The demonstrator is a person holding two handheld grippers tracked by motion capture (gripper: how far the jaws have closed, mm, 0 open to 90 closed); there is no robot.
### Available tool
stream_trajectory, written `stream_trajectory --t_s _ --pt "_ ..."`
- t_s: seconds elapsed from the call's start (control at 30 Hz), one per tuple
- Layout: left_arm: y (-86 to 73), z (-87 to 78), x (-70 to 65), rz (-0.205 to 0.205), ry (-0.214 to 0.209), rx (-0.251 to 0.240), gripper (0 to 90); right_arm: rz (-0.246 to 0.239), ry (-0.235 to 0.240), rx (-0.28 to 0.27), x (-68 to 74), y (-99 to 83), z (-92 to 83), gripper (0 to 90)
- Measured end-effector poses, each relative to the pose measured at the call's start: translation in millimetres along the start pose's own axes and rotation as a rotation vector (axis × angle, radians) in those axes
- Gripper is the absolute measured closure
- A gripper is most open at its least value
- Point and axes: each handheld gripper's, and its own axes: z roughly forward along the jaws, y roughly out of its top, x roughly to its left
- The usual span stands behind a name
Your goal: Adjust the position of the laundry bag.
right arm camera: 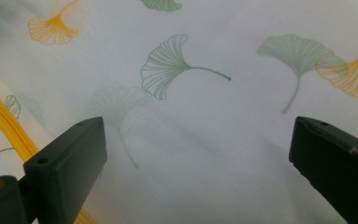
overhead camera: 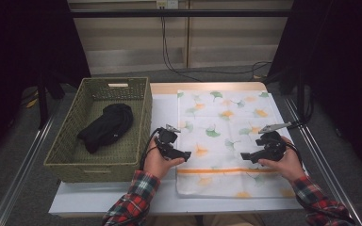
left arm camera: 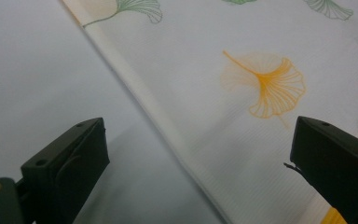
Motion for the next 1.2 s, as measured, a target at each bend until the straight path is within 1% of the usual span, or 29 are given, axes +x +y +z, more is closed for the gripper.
stream_trajectory --t_s 0.03,0.07,0.1,0.2,0.23,0.27,0.3,0.33,0.4,0.43,0.47,0.53,0.57,0.67,0.7,0.73,0.77,0.8,0.83,0.87,0.9,0.93,0.97,1.0,1.03,1.1,1.13,1.17,1.2 --pt "0.5 0.0 0.0 -0.001 -0.010 0.000 3.7 0.000 0.000 0.000 0.0 0.0 0.0 3.8" --pt "0.8 0.5 -1.0 -0.007 -0.002 -0.001 3.8 -0.001 -0.001 0.001 -0.1 0.1 -0.5 3.8" --pt "1.9 0.4 -1.3 0.001 0.008 0.006 3.8 -0.006 -0.002 -0.002 -0.4 -0.2 -1.6 4.1" --pt "2.7 0.1 -0.6 -0.005 0.002 0.012 3.8 0.001 -0.002 0.002 -0.5 -1.2 -3.2 4.1" --pt "3.0 0.1 -1.0 -0.011 0.009 0.007 3.8 0.006 -0.002 0.000 -0.4 -2.0 -4.0 4.1" --pt "3.5 0.3 -1.4 -0.019 0.005 0.003 3.9 0.012 -0.003 -0.002 -0.2 -3.1 -4.8 4.1" --pt "4.2 0.3 -1.4 -0.018 0.004 0.010 3.8 0.007 -0.003 -0.001 -0.7 -3.9 -5.5 4.1" --pt "4.4 1.1 -2.1 -0.018 0.006 0.006 3.8 0.005 -0.008 -0.004 -1.1 -5.1 -6.6 4.1" --pt "5.9 1.7 -3.1 -0.026 0.008 0.008 4.0 0.007 -0.007 -0.003 -1.8 -6.2 -9.2 4.1" --pt "7.4 2.9 -3.1 -0.020 0.005 0.012 4.2 0.009 -0.008 -0.019 -2.0 -6.6 -11.0 4.1" --pt "7.4 2.9 -3.1 -0.020 0.005 0.012 4.2 0.009 -0.008 -0.019 -2.0 -6.6 -11.0 4.1" --pt "8.9 3.9 -3.7 -0.023 0.012 0.010 4.2 0.004 -0.008 -0.020 -2.7 -6.7 -13.4 4.1" --pt "10.7 4.6 -4.1 -0.034 0.030 0.001 4.7 0.011 -0.008 -0.028 -2.7 -7.1 -14.8 4.1" --pt "13.7 6.2 -5.6 -0.025 0.030 0.003 5.1 0.015 -0.014 -0.016 -2.8 -8.5 -15.9 4.1" --pt "15.4 7.1 -5.5 -0.032 0.024 -0.001 5.1 0.020 -0.015 -0.017 -2.8 -8.8 -16.3 4.1" --pt "17.2 8.3 -5.3 -0.031 0.028 -0.003 5.1 0.021 -0.014 -0.026 -3.5 -9.1 -16.1 4.1" --pt "20.5 10.3 -3.8 -0.038 0.034 0.000 5.6 0.021 -0.015 -0.023 -3.7 -8.8 -16.1 4.1" --pt "20.5 10.3 -3.8 -0.038 0.034 0.000 5.7 0.020 -0.016 -0.015 -3.5 -8.5 -16.6 4.1" --pt "23.5 12.9 -0.8 -0.053 0.037 0.003 6.3 0.018 -0.017 -0.026 -3.3 -8.3 -16.4 4.1" --pt "23.5 12.9 -0.8 -0.053 0.037 0.003 6.4 0.018 -0.017 -0.026 -3.3 -8.3 -16.4 4.1" --pt "25.0 14.3 0.2 -0.062 0.054 0.005 6.4 0.021 -0.008 -0.033 -2.9 -7.7 -16.7 4.1" --pt "26.4 15.6 1.9 -0.068 0.062 0.005 6.4 0.015 -0.014 -0.030 -2.5 -7.4 -17.2 4.1" --pt "29.1 17.8 7.4 -0.094 0.065 -0.003 8.0 0.024 -0.012 -0.032 -1.5 -6.9 -18.2 4.1" --pt "29.1 17.8 7.4 -0.094 0.065 -0.003 9.0 0.019 -0.008 -0.037 -1.5 -6.7 -18.2 4.0" --pt "32.2 19.8 11.6 -0.121 0.085 -0.002 9.7 0.021 -0.006 -0.039 -1.4 -6.8 -18.2 4.0" --pt "35.7 21.3 15.0 -0.119 0.094 -0.015 11.3 0.023 -0.013 -0.035 -1.2 -7.0 -18.1 4.0" --pt "35.7 21.3 15.0 -0.119 0.094 -0.015 13.0 0.022 -0.003 -0.039 -1.8 -6.9 -17.7 4.1" --pt "39.2 22.7 17.7 -0.145 0.111 -0.030 13.9 0.021 -0.008 -0.036 -1.7 -6.8 -17.4 4.1" --pt "40.6 23.6 20.0 -0.143 0.107 -0.023 16.2 0.014 -0.005 -0.043 -2.3 -6.7 -16.5 4.1"
